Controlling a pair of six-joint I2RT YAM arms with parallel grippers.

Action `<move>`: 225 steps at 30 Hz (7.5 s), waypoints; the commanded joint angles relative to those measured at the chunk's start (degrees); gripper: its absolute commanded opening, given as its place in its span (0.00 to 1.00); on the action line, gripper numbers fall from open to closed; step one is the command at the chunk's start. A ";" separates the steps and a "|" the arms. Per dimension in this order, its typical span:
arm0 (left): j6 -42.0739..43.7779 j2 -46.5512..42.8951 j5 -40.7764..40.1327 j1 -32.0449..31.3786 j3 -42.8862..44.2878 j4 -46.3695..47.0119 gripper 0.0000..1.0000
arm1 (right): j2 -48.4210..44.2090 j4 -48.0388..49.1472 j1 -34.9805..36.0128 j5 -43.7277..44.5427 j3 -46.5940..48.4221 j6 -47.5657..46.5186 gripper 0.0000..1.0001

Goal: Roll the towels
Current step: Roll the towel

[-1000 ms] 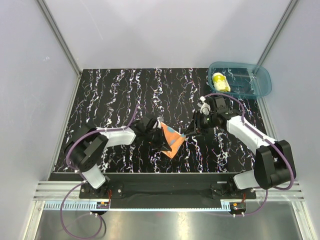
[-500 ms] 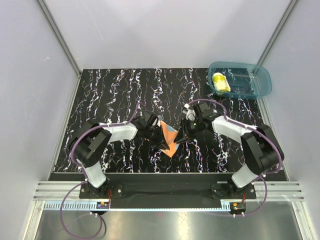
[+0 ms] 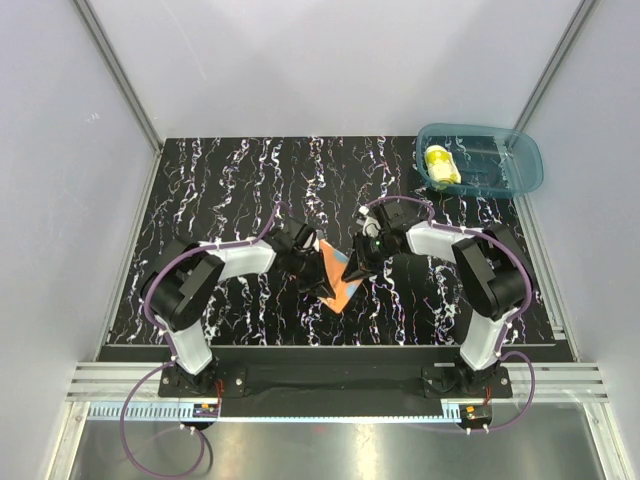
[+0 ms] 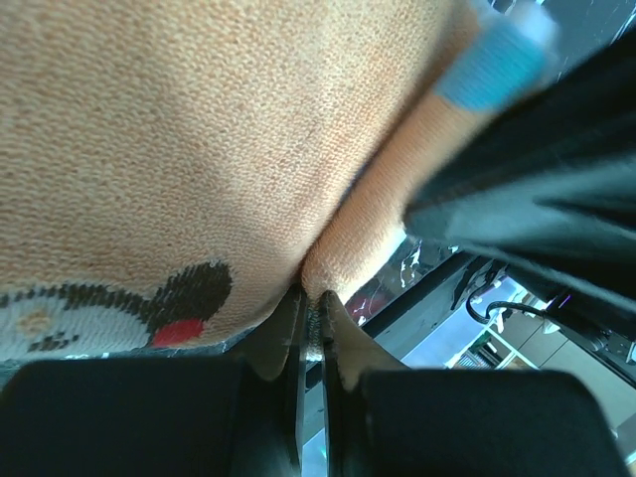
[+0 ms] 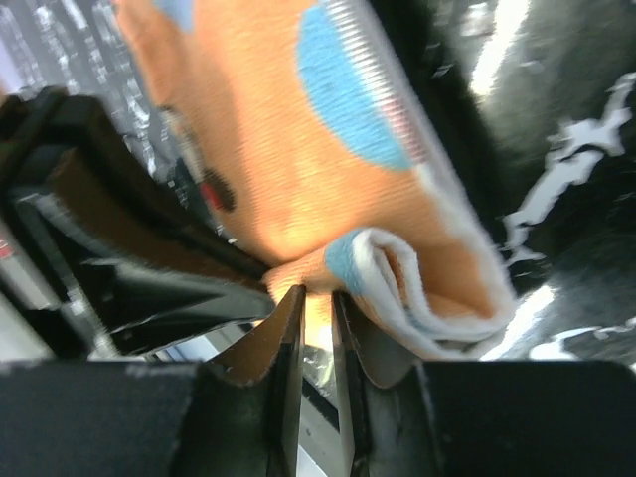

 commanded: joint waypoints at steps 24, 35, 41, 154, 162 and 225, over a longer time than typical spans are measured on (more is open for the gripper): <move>12.33 -19.78 -52.75 -19.82 10.13 -20.22 0.29 | 3.27 -1.63 -1.74 6.05 2.07 0.33 0.22; 21.29 -12.58 -53.38 -29.06 8.47 -5.55 0.45 | 2.47 -4.88 -1.82 7.10 3.30 -0.99 0.22; 24.11 -6.34 -52.40 -29.06 8.99 -4.22 0.51 | 2.39 -5.85 -1.74 7.36 3.74 -1.78 0.22; -19.40 -3.61 15.27 3.90 -18.25 31.47 0.00 | -22.58 -12.89 -4.99 5.26 -4.78 -0.11 0.60; -15.62 -0.71 16.76 6.71 -15.97 23.30 0.02 | -15.99 -2.09 -0.77 4.03 -7.77 0.24 0.79; 14.27 -10.83 -38.78 -18.86 10.40 -15.47 0.42 | 3.35 -7.26 2.92 10.09 4.45 -0.73 0.37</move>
